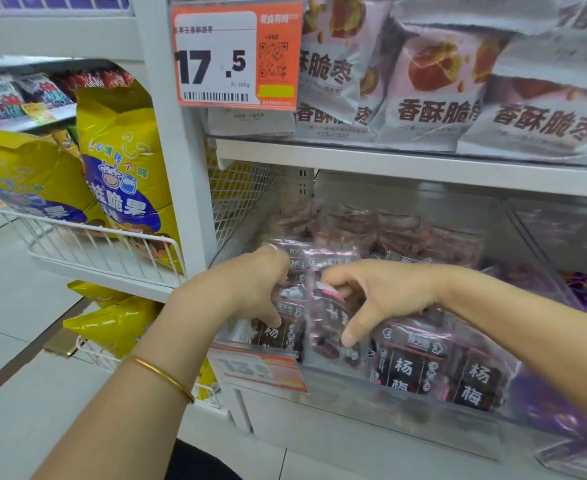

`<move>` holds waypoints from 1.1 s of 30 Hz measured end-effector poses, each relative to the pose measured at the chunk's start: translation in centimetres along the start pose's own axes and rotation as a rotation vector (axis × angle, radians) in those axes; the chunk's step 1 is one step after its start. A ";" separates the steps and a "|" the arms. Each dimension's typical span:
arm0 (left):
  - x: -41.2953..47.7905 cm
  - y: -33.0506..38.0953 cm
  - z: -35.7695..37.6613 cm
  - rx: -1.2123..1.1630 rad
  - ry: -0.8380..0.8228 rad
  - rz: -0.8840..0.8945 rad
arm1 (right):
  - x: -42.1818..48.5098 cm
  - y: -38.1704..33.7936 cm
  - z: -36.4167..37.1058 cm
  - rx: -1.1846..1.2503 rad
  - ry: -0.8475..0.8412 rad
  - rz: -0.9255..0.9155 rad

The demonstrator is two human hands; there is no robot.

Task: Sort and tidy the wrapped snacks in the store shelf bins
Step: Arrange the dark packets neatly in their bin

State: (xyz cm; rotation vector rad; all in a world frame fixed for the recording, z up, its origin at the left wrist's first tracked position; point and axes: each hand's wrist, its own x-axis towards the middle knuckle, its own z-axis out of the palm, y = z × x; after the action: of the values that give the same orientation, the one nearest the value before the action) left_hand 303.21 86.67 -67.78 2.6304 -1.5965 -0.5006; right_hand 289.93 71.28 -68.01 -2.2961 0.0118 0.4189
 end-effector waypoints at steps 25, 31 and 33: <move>-1.9 -0.7 -2.8 0.047 0.171 0.021 | 3.9 -5.0 4.6 -1.082 0.546 -0.344; -2.7 -1.0 -2.8 -0.077 0.158 0.004 | 3.3 -3.4 5.7 -0.962 0.752 0.002; -2.9 -0.9 -2.7 -0.108 0.122 0.007 | 3.4 -3.8 5.6 -0.858 0.675 0.022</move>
State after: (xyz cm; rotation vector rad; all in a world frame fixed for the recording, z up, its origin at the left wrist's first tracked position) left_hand 303.48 89.25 -64.67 2.5232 -1.4991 -0.4049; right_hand 292.01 78.29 -69.92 -3.1727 0.2317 -0.4608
